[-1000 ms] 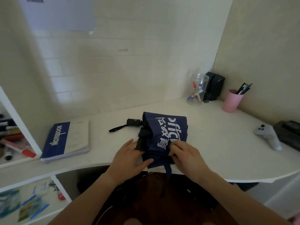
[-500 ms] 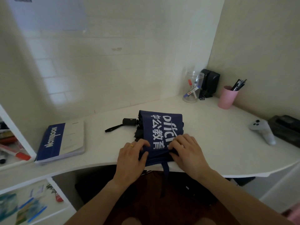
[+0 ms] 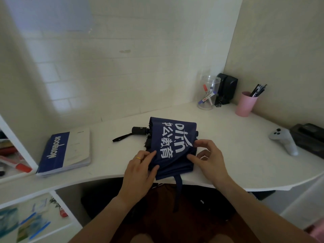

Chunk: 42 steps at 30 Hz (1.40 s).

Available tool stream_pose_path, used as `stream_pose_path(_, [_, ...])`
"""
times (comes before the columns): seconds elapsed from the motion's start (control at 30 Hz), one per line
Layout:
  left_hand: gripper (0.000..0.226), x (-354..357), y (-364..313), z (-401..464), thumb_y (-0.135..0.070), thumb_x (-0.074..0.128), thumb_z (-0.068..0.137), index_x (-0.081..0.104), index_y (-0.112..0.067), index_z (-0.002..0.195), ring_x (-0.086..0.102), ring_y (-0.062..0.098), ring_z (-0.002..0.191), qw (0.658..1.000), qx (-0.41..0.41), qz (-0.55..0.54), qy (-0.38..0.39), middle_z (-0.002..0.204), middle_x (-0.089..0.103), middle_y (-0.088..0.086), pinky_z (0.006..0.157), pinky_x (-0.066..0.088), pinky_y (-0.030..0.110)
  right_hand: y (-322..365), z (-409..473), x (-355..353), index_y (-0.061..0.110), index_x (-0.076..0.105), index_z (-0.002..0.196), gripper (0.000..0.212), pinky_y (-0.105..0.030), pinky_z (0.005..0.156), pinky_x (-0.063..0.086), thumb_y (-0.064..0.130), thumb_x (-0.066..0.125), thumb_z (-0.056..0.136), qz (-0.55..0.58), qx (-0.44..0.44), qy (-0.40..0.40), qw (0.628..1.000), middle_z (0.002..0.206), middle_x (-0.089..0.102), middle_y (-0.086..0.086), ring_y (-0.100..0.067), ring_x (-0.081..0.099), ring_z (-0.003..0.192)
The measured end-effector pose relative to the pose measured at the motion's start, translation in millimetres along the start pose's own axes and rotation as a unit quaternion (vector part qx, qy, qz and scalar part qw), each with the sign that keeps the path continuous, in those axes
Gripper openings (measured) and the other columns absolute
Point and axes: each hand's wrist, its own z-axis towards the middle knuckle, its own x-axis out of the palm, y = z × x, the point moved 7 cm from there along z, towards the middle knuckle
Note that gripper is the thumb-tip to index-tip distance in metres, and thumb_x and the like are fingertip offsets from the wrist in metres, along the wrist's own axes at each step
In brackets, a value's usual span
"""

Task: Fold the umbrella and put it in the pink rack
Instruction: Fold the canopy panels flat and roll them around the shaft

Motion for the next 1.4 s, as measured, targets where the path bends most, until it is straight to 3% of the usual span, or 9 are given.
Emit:
stream_pose_path(0.17, [0.054, 1.0, 2.8, -1.0, -0.032, 0.068, 0.094, 0.052, -0.017, 0.143, 0.054, 0.008, 0.104, 1.000, -0.003, -0.006, -0.007, 0.125, 0.051, -0.002, 0.088, 0.053, 0.026, -7.4, 5.3, -1.4, 0.020, 0.071, 0.106, 0.034, -0.037, 0.079, 0.060, 0.009, 0.085, 0.076, 0.005, 0.045, 0.042, 0.998, 0.092, 0.075, 0.000, -0.021, 0.069, 0.073])
stream_pose_path(0.4, [0.057, -0.6, 6.2, -1.8, -0.031, 0.070, 0.092, 0.050, -0.020, 0.144, 0.049, 0.001, 0.106, 0.998, -0.034, -0.059, -0.009, 0.124, 0.048, -0.006, 0.091, 0.052, 0.024, -1.3, 5.5, 0.3, 0.025, 0.072, 0.082, 0.014, -0.014, 0.064, 0.047, 0.019, 0.084, 0.077, -0.122, -0.004, 0.069, 0.990, 0.079, 0.073, 0.008, -0.003, 0.063, 0.061])
stream_pose_path(0.53, [0.061, -2.6, 12.3, -3.0, -0.027, 0.078, 0.086, 0.052, -0.025, 0.141, 0.048, -0.005, 0.108, 0.986, -0.086, -0.139, -0.016, 0.121, 0.045, -0.015, 0.094, 0.047, 0.015, -4.3, 0.6, -1.1, 0.030, 0.064, 0.083, 0.025, -0.020, 0.065, 0.046, 0.011, 0.079, 0.077, -0.152, -0.025, 0.098, 0.983, 0.080, 0.072, 0.008, -0.013, 0.066, 0.070])
stream_pose_path(0.7, [0.062, -4.3, 10.9, -5.7, -0.031, 0.080, 0.083, 0.053, -0.028, 0.139, 0.049, -0.003, 0.112, 0.989, -0.061, -0.137, -0.006, 0.122, 0.049, -0.013, 0.096, 0.044, 0.012, -0.9, 1.4, 3.4, 0.020, 0.067, 0.081, 0.030, -0.030, 0.077, 0.054, 0.048, 0.079, 0.079, -0.061, 0.064, 0.059, 0.994, 0.083, 0.074, 0.005, -0.015, 0.069, 0.082])
stream_pose_path(0.9, [0.052, -13.1, 4.5, 0.0, -0.063, 0.058, 0.085, 0.066, -0.028, 0.122, 0.058, -0.002, 0.108, 0.970, -0.130, -0.203, -0.015, 0.113, 0.062, -0.014, 0.091, 0.050, 0.019, -16.3, 0.0, -6.9, 0.017, 0.072, 0.083, 0.022, -0.034, 0.079, 0.058, 0.023, 0.089, 0.070, -0.049, 0.108, 0.012, 0.993, 0.080, 0.075, -0.002, -0.024, 0.072, 0.082])
stream_pose_path(1.1, [0.033, -18.9, 7.2, 1.1, -0.016, 0.076, 0.086, 0.068, -0.028, 0.116, 0.058, -0.002, 0.100, 0.988, -0.081, -0.129, -0.040, 0.102, 0.061, -0.013, 0.091, 0.053, 0.021, -11.0, -1.7, -4.4, 0.020, 0.058, 0.108, 0.051, -0.025, 0.067, 0.051, 0.019, 0.090, 0.069, -0.128, 0.108, 0.058, 0.984, 0.083, 0.074, -0.002, -0.016, 0.070, 0.077])
stream_pose_path(1.23, [0.057, -13.6, -2.6, -0.7, -0.018, 0.070, 0.090, 0.050, -0.040, 0.138, 0.042, 0.001, 0.125, 0.994, 0.014, -0.099, 0.047, 0.133, 0.040, -0.008, 0.102, 0.047, 0.019, 7.9, -8.5, -0.5, 0.032, 0.045, 0.121, 0.063, -0.028, 0.077, 0.053, 0.024, 0.084, 0.073, -0.247, -0.020, 0.063, 0.967, 0.105, 0.061, 0.004, -0.013, 0.064, 0.086])
stream_pose_path(1.33, [0.053, -19.7, -20.0, 8.5, -0.018, 0.063, 0.090, 0.055, -0.035, 0.140, 0.025, 0.017, 0.148, 0.982, 0.162, 0.025, 0.090, 0.157, 0.034, -0.001, 0.120, 0.027, 0.033, 30.6, -19.2, 13.8, 0.025, 0.062, 0.119, 0.040, -0.024, 0.092, 0.047, 0.019, 0.077, 0.082, -0.357, -0.268, 0.122, 0.886, 0.123, 0.053, 0.002, -0.014, 0.052, 0.110])
stream_pose_path(1.4, [0.048, -16.5, -26.4, 11.7, -0.019, 0.056, 0.088, 0.061, -0.032, 0.134, 0.020, 0.017, 0.153, 0.958, 0.229, 0.070, 0.159, 0.160, 0.037, -0.003, 0.125, 0.019, 0.040, 26.2, -25.1, 23.0, 0.023, 0.068, 0.116, 0.026, -0.027, 0.096, 0.050, 0.016, 0.065, 0.091, -0.380, -0.318, 0.201, 0.845, 0.122, 0.060, 0.005, -0.013, 0.052, 0.113])
